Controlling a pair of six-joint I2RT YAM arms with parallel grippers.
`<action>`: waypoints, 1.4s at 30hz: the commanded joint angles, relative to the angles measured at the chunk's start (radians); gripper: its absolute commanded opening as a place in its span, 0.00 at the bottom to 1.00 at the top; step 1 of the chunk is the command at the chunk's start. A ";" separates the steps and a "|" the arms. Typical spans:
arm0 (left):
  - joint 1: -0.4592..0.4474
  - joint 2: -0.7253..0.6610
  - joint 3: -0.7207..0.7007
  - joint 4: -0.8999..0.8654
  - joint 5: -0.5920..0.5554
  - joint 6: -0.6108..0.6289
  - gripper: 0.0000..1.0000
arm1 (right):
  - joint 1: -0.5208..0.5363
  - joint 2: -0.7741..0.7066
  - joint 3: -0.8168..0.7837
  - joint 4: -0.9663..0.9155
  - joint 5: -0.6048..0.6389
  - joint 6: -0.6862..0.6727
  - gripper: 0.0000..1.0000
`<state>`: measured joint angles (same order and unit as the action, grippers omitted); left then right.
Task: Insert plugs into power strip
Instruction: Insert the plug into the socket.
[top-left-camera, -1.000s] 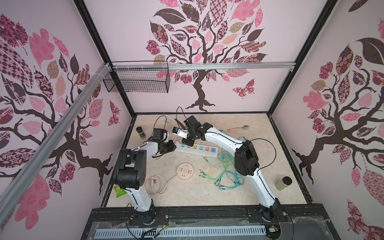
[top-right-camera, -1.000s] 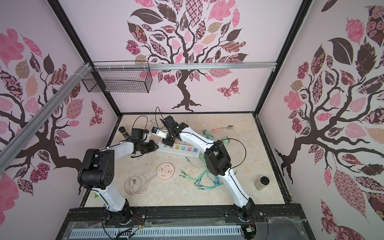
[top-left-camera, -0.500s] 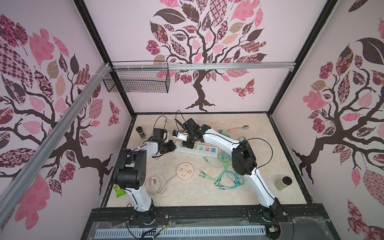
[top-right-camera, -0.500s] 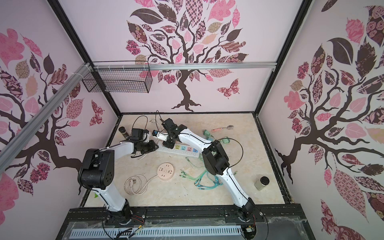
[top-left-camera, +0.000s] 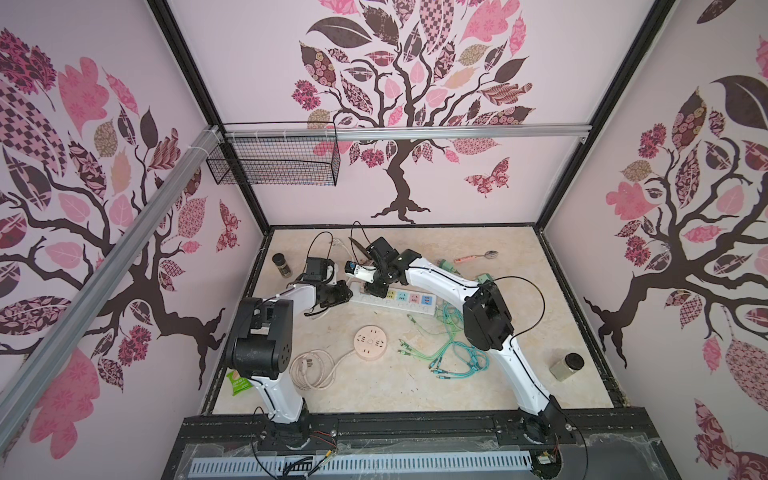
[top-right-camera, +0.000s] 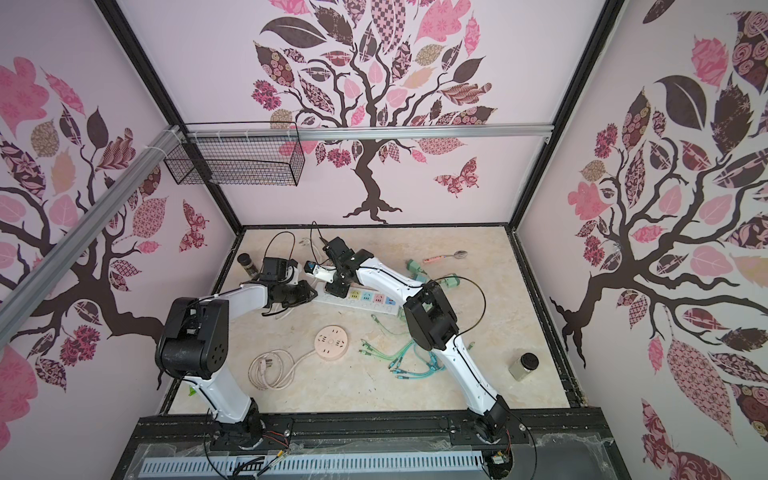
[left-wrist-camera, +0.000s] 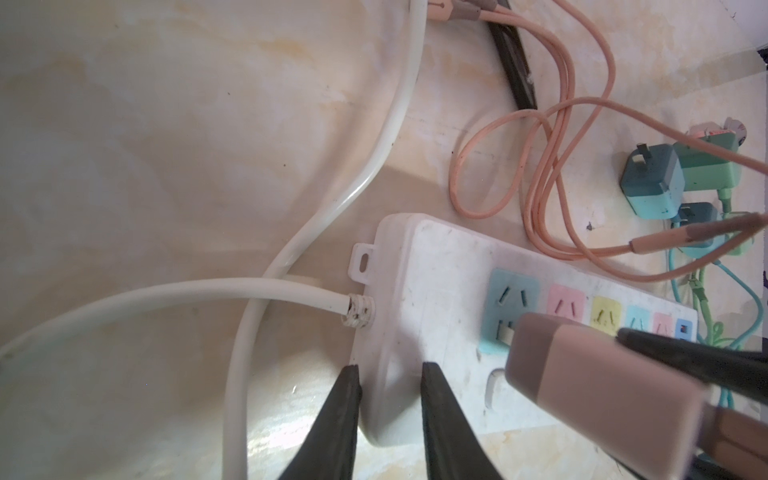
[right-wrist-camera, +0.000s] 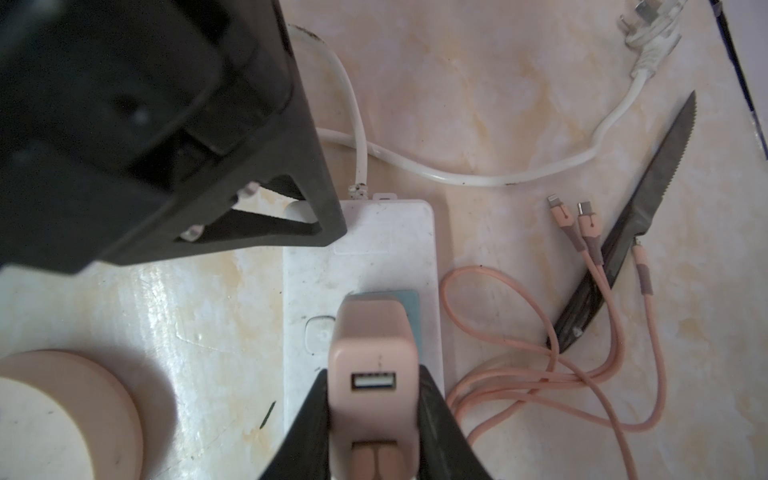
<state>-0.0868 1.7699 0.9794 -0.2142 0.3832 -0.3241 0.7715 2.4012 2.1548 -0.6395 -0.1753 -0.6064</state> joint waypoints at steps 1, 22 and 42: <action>-0.012 -0.005 -0.041 -0.008 0.022 -0.003 0.29 | 0.008 0.055 0.025 -0.023 0.014 -0.006 0.00; 0.002 -0.027 -0.091 0.049 0.030 -0.030 0.29 | 0.008 0.164 0.094 -0.061 0.037 -0.013 0.00; 0.020 -0.051 -0.122 0.086 0.039 -0.055 0.29 | 0.008 0.165 0.042 -0.048 0.062 -0.013 0.00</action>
<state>-0.0700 1.7359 0.8879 -0.0925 0.4126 -0.3733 0.7769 2.4805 2.2570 -0.6914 -0.1677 -0.6102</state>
